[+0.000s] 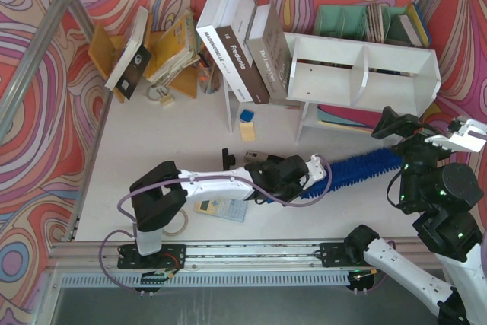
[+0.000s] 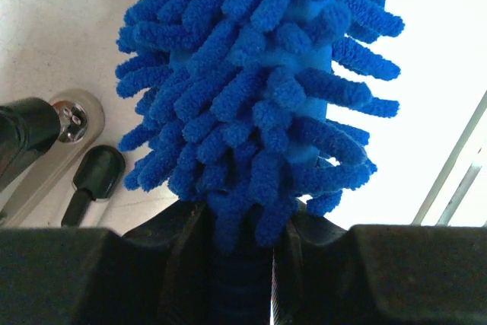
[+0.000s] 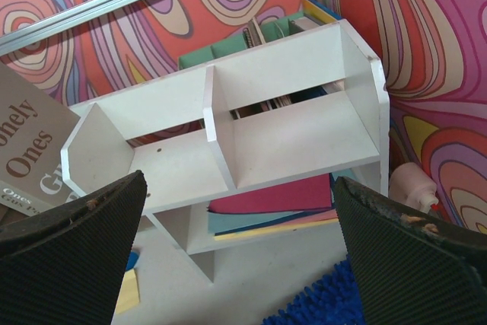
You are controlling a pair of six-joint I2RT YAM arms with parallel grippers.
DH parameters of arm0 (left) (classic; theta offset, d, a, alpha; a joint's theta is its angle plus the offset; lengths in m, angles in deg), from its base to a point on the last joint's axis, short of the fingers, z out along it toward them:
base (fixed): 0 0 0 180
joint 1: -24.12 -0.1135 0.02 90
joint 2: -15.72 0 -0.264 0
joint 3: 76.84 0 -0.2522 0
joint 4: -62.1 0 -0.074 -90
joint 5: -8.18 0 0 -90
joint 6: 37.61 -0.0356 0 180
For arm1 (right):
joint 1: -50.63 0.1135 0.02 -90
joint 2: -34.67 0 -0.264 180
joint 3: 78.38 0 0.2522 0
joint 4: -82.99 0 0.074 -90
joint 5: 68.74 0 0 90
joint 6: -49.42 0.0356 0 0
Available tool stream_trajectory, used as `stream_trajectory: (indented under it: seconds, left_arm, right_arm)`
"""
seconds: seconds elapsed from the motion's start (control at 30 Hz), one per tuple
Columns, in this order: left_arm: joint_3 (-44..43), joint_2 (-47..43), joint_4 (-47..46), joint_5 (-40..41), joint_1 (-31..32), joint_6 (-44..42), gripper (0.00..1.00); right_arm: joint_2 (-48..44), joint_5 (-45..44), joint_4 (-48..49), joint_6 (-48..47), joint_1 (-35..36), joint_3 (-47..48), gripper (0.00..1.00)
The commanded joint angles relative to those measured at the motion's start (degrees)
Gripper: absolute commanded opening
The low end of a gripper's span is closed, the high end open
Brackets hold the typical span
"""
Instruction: Dust the bookshelf with a duster
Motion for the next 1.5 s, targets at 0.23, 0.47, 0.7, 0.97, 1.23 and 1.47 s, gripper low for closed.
stream_trajectory:
  seconds: [0.23,0.47,0.7,0.97,1.23,1.47]
  left_arm:
    - [10.45,-16.29,3.5,6.1,2.4,6.76,0.0]
    - [14.91,-28.02,11.72,4.22,4.64,10.39,0.0]
    - [17.58,-35.32,20.3,2.72,5.03,12.57,0.0]
    - [19.4,-32.04,18.75,8.84,5.0,14.6,0.0]
    - [21.62,-28.82,11.21,20.76,4.81,21.88,0.0]
    - [23.92,-29.3,5.35,27.76,5.68,29.89,0.0]
  right_arm:
    - [-1.4,-1.79,2.97,-1.03,0.02,-2.26,0.99]
    - [-1.22,-1.76,3.11,-0.6,0.03,-2.66,0.99]
    - [-1.21,-1.55,2.76,0.67,0.02,-2.67,0.99]
    - [-0.95,-1.41,0.54,2.86,0.02,-2.03,0.99]
    - [0.66,-0.69,1.66,-0.39,0.02,-3.83,0.99]
    - [2.32,1.88,4.88,-5.46,0.02,-8.11,0.99]
